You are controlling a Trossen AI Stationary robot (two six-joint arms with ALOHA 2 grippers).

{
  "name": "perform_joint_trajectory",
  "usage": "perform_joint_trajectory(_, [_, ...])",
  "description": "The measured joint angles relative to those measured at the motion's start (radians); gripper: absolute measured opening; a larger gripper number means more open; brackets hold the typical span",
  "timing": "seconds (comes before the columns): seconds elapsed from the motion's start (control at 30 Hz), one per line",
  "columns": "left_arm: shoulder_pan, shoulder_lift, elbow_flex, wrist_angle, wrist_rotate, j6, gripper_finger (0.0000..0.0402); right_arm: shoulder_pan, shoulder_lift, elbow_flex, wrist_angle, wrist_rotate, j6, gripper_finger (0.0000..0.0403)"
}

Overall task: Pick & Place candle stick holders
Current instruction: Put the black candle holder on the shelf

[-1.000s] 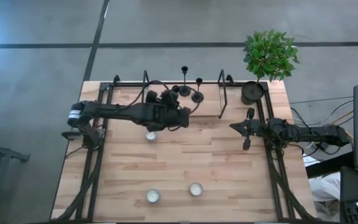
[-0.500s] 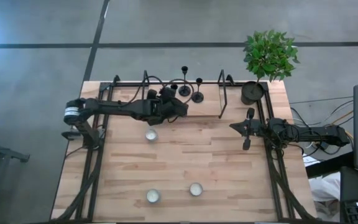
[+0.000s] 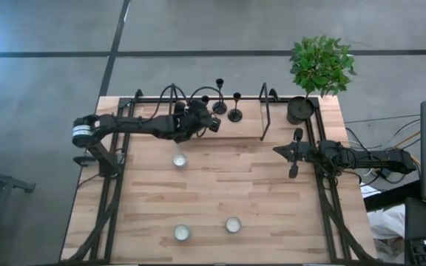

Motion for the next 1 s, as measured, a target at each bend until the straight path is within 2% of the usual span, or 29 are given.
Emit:
perform_joint_trajectory(0.47, [0.061, 0.04, -0.013, 0.092, 0.084, 0.051, 0.0017, 0.0, 0.0, 0.0, 0.0, 0.0, 0.0, 0.0008])
perform_joint_trajectory(1.0, [0.089, 0.096, -0.013, 0.109, 0.032, 0.004, 0.0017, 0.0, 0.0, 0.0, 0.0, 0.0, 0.0, 0.0008])
